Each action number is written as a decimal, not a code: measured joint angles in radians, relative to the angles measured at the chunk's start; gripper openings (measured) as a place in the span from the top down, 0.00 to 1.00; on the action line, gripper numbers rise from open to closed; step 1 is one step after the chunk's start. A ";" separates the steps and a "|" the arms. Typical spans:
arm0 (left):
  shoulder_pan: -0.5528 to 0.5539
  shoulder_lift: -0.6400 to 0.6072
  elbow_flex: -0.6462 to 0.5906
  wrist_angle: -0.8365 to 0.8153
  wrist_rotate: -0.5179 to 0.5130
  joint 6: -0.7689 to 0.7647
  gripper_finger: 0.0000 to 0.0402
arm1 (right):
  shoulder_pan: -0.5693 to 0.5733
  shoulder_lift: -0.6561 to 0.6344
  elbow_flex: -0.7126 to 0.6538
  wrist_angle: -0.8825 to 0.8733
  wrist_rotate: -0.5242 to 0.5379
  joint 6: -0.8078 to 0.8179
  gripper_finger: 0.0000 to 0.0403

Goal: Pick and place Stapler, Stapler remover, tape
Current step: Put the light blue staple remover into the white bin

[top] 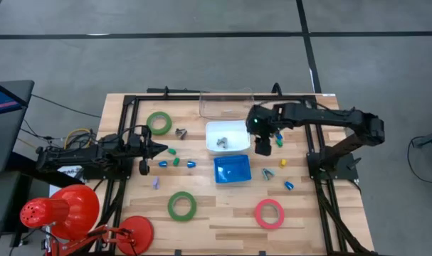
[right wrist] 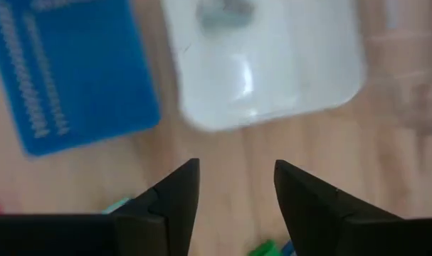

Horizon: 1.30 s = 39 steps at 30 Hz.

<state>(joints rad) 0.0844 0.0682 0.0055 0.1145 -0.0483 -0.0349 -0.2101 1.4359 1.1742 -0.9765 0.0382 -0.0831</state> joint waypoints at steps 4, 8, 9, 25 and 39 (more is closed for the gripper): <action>0.000 0.000 0.000 0.001 0.000 0.000 0.99 | 0.049 -0.020 -0.058 -0.041 -0.054 0.073 0.58; 0.000 0.000 0.000 0.005 0.000 0.000 0.99 | 0.081 -0.009 -0.082 -0.067 -0.127 0.166 0.57; 0.000 0.000 0.000 0.007 0.000 0.000 0.99 | 0.087 -0.006 -0.089 -0.065 -0.145 0.189 0.57; 0.000 0.000 0.000 0.015 0.000 0.000 0.99 | 0.184 -0.008 -0.116 -0.066 -0.172 0.301 0.55; 0.000 0.000 0.000 0.021 0.000 0.000 0.99 | 0.300 -0.030 -0.230 -0.045 -0.172 0.413 0.58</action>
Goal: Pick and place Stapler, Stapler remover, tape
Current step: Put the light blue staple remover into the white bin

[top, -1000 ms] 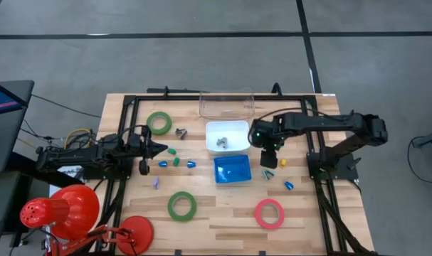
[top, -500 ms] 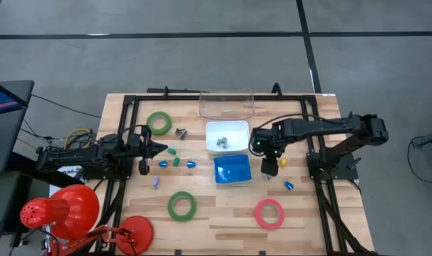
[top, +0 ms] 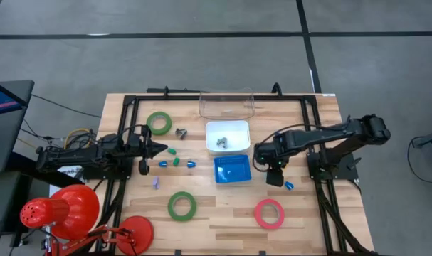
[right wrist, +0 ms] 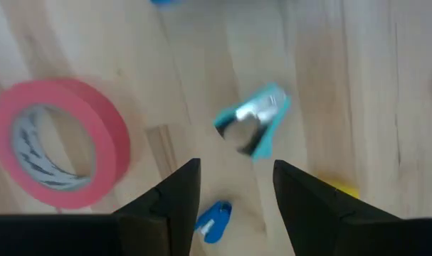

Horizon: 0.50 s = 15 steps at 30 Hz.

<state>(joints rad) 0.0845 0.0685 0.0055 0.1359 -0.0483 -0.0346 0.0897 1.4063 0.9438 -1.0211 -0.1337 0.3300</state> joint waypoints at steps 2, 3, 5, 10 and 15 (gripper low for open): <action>0.000 0.000 0.000 0.001 0.000 0.000 0.99 | 0.001 -0.022 -0.037 0.003 0.000 0.033 0.58; 0.000 0.000 0.000 0.001 0.000 0.000 0.99 | 0.001 -0.033 -0.051 0.001 0.000 0.051 0.58; 0.000 0.000 0.000 0.001 0.000 0.000 0.99 | 0.000 -0.055 -0.072 0.008 0.000 0.090 0.58; 0.000 0.000 0.000 0.001 0.000 0.000 0.99 | -0.023 -0.072 -0.131 0.049 -0.001 0.172 0.59; 0.000 0.000 0.000 0.002 0.000 0.000 0.99 | -0.050 -0.056 -0.165 0.088 -0.026 0.195 0.58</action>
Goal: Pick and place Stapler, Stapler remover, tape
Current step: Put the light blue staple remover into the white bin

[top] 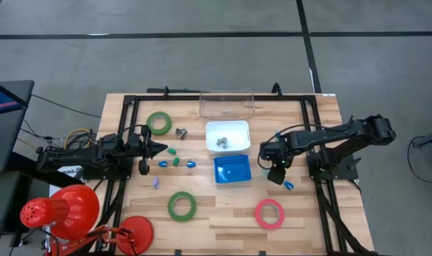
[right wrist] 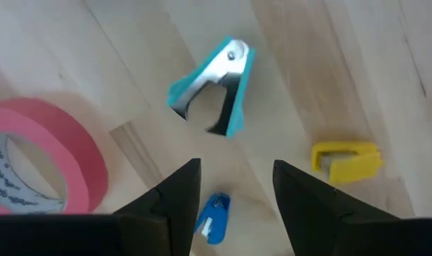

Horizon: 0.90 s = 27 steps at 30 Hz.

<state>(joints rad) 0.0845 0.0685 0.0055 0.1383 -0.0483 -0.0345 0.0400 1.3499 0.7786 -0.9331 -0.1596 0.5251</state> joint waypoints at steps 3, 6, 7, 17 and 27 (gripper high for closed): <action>0.000 0.000 0.000 0.000 0.000 0.000 0.99 | -0.013 0.017 -0.004 0.029 -0.003 0.000 0.58; 0.000 0.000 0.000 0.001 0.000 0.000 0.99 | -0.030 0.046 -0.005 0.035 -0.003 0.000 0.58; 0.000 0.000 0.000 0.001 0.000 0.000 0.99 | -0.034 0.062 -0.005 0.046 -0.003 0.000 0.59; 0.000 0.006 0.000 0.004 0.000 0.000 0.99 | -0.050 0.143 -0.006 0.127 -0.001 -0.009 0.59; 0.000 0.006 0.000 0.005 0.000 0.000 0.99 | -0.049 0.143 -0.025 0.125 -0.009 -0.030 0.66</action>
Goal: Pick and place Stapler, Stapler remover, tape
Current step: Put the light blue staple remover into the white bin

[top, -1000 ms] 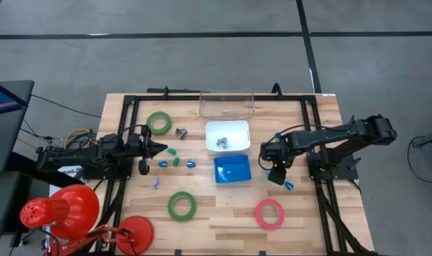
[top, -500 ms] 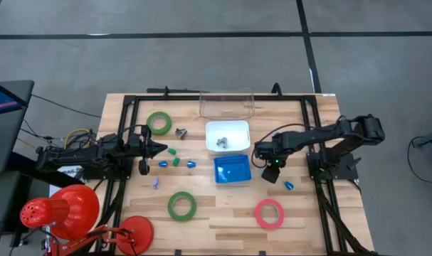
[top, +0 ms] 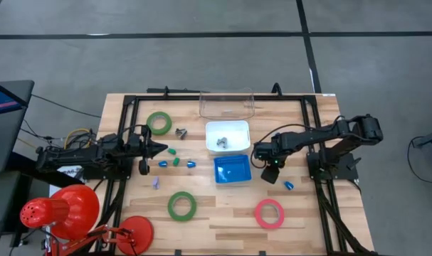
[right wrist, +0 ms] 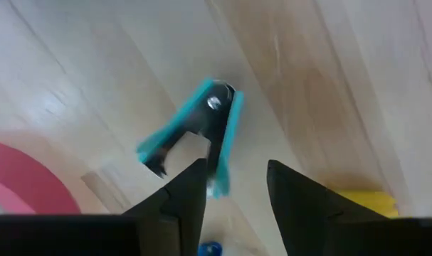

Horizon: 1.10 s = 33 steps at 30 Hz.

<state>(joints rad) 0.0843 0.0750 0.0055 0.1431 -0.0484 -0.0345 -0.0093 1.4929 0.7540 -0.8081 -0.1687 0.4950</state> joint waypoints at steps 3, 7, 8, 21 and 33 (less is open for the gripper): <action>0.000 0.000 0.000 0.000 0.000 0.000 0.99 | 0.000 0.000 -0.006 0.002 -0.018 -0.007 0.70; 0.000 0.000 0.000 0.000 0.000 0.000 0.99 | 0.000 0.000 -0.007 0.003 -0.021 -0.008 0.76; 0.000 0.000 0.000 0.000 0.000 0.000 0.99 | 0.000 -0.001 -0.007 0.003 -0.021 -0.008 0.78; 0.000 0.000 0.000 0.000 0.000 0.000 0.99 | 0.000 -0.001 -0.007 0.007 -0.021 -0.008 0.94; 0.000 0.000 0.000 0.000 0.000 0.000 0.99 | 0.000 -0.003 -0.007 0.013 -0.028 -0.008 1.00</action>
<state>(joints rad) 0.0843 0.0753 0.0055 0.1432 -0.0483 -0.0345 -0.0093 1.4902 0.7467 -0.7952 -0.1966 0.4870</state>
